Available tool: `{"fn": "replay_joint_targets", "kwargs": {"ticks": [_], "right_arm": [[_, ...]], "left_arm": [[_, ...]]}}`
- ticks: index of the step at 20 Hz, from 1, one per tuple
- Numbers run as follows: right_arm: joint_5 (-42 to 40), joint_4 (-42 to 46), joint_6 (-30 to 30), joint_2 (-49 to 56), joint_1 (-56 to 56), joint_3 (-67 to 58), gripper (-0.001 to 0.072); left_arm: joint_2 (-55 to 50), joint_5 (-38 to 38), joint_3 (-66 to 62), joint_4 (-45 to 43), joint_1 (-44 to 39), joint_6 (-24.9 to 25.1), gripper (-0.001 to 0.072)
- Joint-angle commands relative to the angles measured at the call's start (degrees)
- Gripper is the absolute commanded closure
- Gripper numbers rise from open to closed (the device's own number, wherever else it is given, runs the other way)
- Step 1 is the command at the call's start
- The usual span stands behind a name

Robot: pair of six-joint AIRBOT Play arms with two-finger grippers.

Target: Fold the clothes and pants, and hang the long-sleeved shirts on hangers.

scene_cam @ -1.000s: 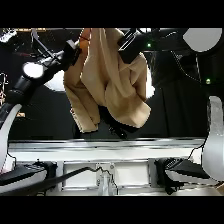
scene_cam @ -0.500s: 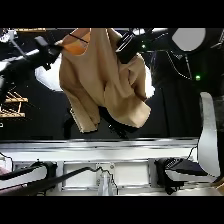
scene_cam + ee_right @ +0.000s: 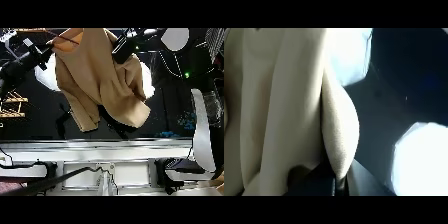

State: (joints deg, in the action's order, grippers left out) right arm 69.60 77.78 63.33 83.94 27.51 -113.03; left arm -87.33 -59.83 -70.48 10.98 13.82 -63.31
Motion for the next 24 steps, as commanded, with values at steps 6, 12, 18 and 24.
{"fn": "replay_joint_targets", "kwargs": {"ticks": [6,12,18,24], "right_arm": [[7.37,5.11,-5.99,0.04,0.02,0.0,0.0685],[9.27,13.42,-5.84,0.04,0.02,0.0,0.0685],[7.61,15.43,-5.9,0.61,0.04,0.0,0.0685],[4.04,15.47,-5.95,2.54,0.02,0.0,0.0685]], "left_arm": [[-7.43,0.04,-8.72,0.61,0.61,0.11,0.0694],[-8.55,1.55,-11.02,-4.96,2.1,0.09,0.0694],[-8.26,-8.66,-14.01,-7.13,0.98,0.83,0.0694],[0.66,-13.62,-15.15,-7.15,-8.46,4.92,0.0692]]}}
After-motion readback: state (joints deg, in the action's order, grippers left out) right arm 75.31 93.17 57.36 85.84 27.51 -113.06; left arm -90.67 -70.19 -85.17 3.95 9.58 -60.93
